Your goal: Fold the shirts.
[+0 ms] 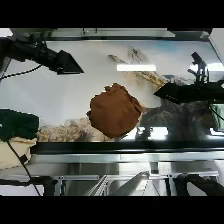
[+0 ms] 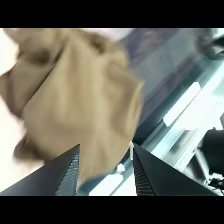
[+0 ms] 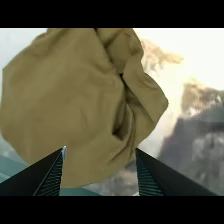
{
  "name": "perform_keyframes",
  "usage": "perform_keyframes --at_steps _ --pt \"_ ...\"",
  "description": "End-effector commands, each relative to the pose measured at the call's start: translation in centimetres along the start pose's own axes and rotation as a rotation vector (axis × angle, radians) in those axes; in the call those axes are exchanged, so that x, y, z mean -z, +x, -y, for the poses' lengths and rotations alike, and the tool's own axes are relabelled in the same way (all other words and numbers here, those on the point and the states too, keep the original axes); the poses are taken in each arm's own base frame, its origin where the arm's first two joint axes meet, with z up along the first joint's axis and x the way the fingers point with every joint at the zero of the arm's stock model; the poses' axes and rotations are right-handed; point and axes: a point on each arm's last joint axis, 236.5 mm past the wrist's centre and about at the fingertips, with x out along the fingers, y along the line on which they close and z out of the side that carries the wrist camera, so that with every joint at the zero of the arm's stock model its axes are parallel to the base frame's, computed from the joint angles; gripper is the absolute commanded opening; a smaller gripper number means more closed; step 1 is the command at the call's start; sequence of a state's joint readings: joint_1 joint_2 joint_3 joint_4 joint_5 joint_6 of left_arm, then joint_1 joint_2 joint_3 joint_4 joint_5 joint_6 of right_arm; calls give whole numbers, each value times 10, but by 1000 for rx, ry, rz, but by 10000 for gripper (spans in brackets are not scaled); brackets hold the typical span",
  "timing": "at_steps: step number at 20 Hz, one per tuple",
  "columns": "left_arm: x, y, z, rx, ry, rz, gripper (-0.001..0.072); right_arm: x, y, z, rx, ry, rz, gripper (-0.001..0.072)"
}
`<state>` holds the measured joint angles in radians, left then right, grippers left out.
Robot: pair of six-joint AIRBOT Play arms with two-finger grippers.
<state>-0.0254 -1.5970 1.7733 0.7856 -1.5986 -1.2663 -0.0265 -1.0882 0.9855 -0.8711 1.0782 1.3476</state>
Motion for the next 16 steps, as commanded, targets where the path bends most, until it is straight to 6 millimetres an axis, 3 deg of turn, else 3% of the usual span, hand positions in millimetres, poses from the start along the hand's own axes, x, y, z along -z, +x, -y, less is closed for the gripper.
perform_keyframes --at_steps 1,4,7,11,14,16 --pt "68 1 -53 -123 -194 -120 338 12 29 22 14 -14 -91 504" --pt "148 47 -75 -109 -378 -188 338 37 62 41 -8 -4 -225 504" --pt "191 103 -70 -41 -469 -153 338 70 93 33 -120 -10 -372 504" --pt "187 156 -37 103 -467 -48 338 92 130 -1 -270 -25 -429 503" --pt "200 187 -35 68 -451 -91 338 104 144 -6 -275 -26 -458 503" --pt "198 203 -40 44 -442 -101 338 105 145 -5 -275 -26 -461 502"
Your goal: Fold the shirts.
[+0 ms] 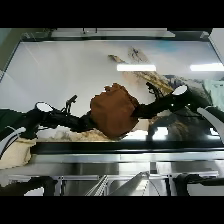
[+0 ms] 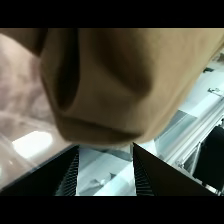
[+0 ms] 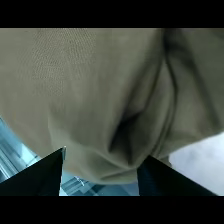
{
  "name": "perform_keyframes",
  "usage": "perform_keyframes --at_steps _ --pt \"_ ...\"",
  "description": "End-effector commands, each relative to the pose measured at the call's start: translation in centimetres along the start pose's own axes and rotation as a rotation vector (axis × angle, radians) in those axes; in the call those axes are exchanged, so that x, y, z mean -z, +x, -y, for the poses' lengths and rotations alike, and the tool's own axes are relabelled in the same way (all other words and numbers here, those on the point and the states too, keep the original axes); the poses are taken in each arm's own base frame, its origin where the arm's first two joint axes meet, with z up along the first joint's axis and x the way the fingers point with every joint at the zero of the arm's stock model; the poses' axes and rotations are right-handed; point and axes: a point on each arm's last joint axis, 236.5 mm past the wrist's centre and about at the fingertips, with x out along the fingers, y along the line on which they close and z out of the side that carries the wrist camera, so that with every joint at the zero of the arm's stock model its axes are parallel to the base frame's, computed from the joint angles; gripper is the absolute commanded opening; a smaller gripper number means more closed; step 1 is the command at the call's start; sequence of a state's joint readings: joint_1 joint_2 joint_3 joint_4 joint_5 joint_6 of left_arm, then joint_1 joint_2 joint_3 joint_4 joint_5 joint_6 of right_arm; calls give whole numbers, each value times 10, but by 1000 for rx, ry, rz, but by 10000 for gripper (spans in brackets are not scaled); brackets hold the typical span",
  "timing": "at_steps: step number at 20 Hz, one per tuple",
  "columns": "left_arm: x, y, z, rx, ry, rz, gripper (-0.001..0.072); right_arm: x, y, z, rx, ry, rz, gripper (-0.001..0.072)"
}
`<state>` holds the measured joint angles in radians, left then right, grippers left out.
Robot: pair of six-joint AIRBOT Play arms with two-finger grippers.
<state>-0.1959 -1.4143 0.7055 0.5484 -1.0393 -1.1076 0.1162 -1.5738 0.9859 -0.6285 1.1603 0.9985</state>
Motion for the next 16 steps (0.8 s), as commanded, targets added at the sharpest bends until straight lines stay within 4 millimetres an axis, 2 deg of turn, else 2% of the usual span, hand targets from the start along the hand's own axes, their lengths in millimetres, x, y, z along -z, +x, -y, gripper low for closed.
perform_keyframes --at_steps 1,2,3,4,5,8,11,13,16 --pt "-7 31 -3 -24 10 11 338 1 12 -5 -29 -7 -12 498" --pt "-10 37 1 -20 22 -6 339 1 12 -7 -37 -4 -12 349" --pt "-12 42 9 -5 39 -32 329 2 11 -12 -58 -17 -14 13" --pt "-13 43 17 15 56 -57 131 3 10 -20 -91 -36 -17 16" --pt "-17 40 28 38 83 -76 7 2 8 -28 -123 -53 -12 16" --pt "-40 14 65 94 175 -48 5 -9 -9 -44 -128 -106 45 15" --pt "-67 -38 108 139 263 63 5 -29 -47 -70 -115 -195 151 15" --pt "-72 -84 148 170 366 144 5 -40 -84 -106 -112 -290 254 15" --pt "-58 -164 231 204 596 315 6 -45 -159 -186 -93 -497 490 15"
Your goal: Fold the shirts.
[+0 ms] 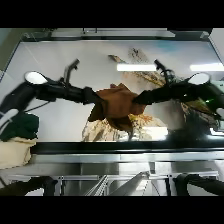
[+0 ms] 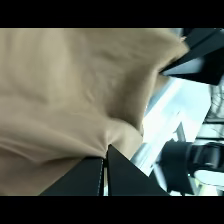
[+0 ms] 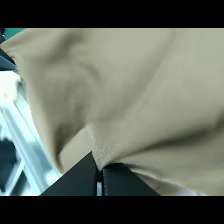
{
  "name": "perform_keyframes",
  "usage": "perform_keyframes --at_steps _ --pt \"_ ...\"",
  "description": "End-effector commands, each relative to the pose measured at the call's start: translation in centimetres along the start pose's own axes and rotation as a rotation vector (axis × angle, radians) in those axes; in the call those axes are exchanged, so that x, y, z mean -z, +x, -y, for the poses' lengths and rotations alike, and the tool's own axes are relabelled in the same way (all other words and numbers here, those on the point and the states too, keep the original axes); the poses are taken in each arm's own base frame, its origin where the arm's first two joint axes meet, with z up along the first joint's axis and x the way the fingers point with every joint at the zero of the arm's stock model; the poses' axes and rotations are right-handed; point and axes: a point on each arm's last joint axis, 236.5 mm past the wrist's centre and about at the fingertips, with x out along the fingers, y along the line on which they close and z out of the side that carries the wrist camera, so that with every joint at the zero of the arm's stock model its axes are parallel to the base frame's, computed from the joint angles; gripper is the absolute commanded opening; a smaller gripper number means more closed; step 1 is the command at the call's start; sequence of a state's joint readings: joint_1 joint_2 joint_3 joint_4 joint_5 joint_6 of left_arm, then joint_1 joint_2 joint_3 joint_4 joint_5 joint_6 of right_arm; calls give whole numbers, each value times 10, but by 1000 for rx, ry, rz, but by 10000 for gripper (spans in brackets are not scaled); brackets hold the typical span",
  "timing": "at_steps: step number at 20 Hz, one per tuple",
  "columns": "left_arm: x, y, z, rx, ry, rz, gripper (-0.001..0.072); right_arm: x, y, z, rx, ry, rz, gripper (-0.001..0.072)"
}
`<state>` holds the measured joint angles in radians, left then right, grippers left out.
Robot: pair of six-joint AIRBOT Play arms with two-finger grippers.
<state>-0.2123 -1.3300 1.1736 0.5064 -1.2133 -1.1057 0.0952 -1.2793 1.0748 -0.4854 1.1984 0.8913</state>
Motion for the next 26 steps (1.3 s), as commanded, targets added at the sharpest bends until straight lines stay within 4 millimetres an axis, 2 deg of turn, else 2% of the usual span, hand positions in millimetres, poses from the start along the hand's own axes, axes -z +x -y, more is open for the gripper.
perform_keyframes --at_steps 1,2,4,5,6,7,8,9,11,14,17,19,20,21,22,23,24,26 --pt "-35 -74 111 37 270 178 7 -57 -72 -94 22 -249 277 15" --pt "-40 -94 148 48 349 235 10 -68 -98 -126 29 -321 371 15" --pt "-44 -132 218 76 505 360 17 -77 -148 -189 59 -494 550 14" --pt "-42 -146 245 88 566 409 17 -78 -171 -214 77 -555 638 15" --pt "-43 -159 260 66 621 453 18 -77 -190 -230 99 -596 709 15" --pt "-48 -166 259 5 652 484 18 -78 -200 -235 127 -618 745 15" --pt "-55 -167 248 -55 638 497 18 -79 -203 -232 155 -629 753 15" --pt "-62 -162 228 -116 602 482 18 -82 -198 -223 169 -617 735 15" --pt "-65 -137 180 -204 529 365 19 -87 -172 -190 167 -518 645 15" --pt "-57 -77 105 -231 392 117 18 -87 -108 -108 162 -302 445 16" --pt "-51 -25 27 -243 274 -59 18 -74 -44 -9 205 -110 263 15" --pt "-51 -9 -26 -262 181 -116 17 -60 -10 47 223 6 183 18" --pt "-50 -8 -50 -271 130 -133 18 -51 1 69 228 59 152 111" --pt "-47 -12 -72 -276 75 -156 166 -43 7 87 231 102 125 364" --pt "-41 -19 -90 -279 15 -180 394 -37 7 96 225 138 104 508" --pt "-35 -29 -107 -283 -55 -199 655 -32 1 101 219 158 92 521" --pt "-29 -41 -120 -284 -124 -213 713 -31 -8 103 214 178 90 521" --pt "-20 -63 -142 -287 -204 -220 712 -24 -30 102 192 211 76 521"
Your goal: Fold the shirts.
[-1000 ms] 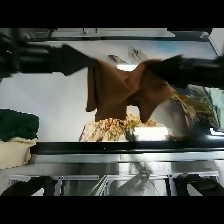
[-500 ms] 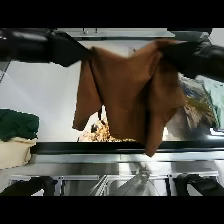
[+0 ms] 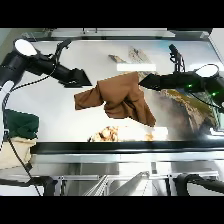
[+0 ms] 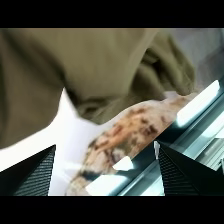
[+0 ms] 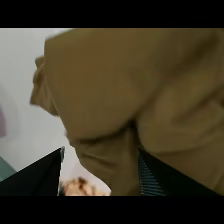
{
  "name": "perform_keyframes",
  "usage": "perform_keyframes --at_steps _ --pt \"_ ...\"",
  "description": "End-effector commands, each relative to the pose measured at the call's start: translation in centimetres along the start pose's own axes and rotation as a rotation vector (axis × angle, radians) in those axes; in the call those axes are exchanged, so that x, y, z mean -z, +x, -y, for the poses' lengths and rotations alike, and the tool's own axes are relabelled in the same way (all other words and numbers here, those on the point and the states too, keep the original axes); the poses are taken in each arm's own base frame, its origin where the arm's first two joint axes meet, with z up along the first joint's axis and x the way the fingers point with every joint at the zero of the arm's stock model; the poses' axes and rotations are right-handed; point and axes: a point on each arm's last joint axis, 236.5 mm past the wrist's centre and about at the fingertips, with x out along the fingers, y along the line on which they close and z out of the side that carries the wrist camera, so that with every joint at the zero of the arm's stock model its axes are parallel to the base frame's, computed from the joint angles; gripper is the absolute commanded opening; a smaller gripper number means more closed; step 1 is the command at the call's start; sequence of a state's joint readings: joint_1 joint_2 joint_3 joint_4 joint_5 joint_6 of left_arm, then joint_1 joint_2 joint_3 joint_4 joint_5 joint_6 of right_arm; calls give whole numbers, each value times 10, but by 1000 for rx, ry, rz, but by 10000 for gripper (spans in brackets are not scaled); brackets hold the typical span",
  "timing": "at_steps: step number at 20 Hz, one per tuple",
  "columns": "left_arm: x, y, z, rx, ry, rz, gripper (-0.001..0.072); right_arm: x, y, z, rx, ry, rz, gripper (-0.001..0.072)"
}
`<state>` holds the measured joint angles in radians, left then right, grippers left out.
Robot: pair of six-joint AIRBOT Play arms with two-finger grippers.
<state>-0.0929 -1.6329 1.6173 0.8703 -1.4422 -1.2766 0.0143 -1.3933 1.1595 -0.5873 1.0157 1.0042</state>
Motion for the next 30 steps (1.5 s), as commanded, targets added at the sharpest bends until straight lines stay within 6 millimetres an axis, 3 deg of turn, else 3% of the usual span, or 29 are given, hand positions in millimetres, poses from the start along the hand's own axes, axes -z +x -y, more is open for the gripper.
perform_keyframes --at_steps 1,4,8,10,13,16,22,25,28,30 --pt "28 -11 -55 14 -182 -76 711 18 -22 17 -37 85 -82 521" --pt "54 -2 -91 17 -301 -86 710 50 -18 16 -71 155 -170 521" --pt "64 28 -131 -28 -382 -3 710 114 33 17 -25 209 -249 521" --pt "51 36 -133 -2 -395 80 710 127 58 11 -1 200 -240 521" --pt "26 42 -124 38 -379 173 709 130 92 -12 -19 216 -201 520" --pt "23 61 -122 21 -358 169 709 139 116 -9 17 254 -191 520" --pt "25 102 -118 22 -343 111 709 143 117 -7 18 271 -207 498" --pt "7 99 -101 57 -281 92 708 139 103 -5 -8 288 -224 498" --pt "-12 89 -93 62 -238 123 692 126 77 14 8 284 -211 499" --pt "-11 85 -85 82 -230 99 692 119 66 25 13 310 -193 501"
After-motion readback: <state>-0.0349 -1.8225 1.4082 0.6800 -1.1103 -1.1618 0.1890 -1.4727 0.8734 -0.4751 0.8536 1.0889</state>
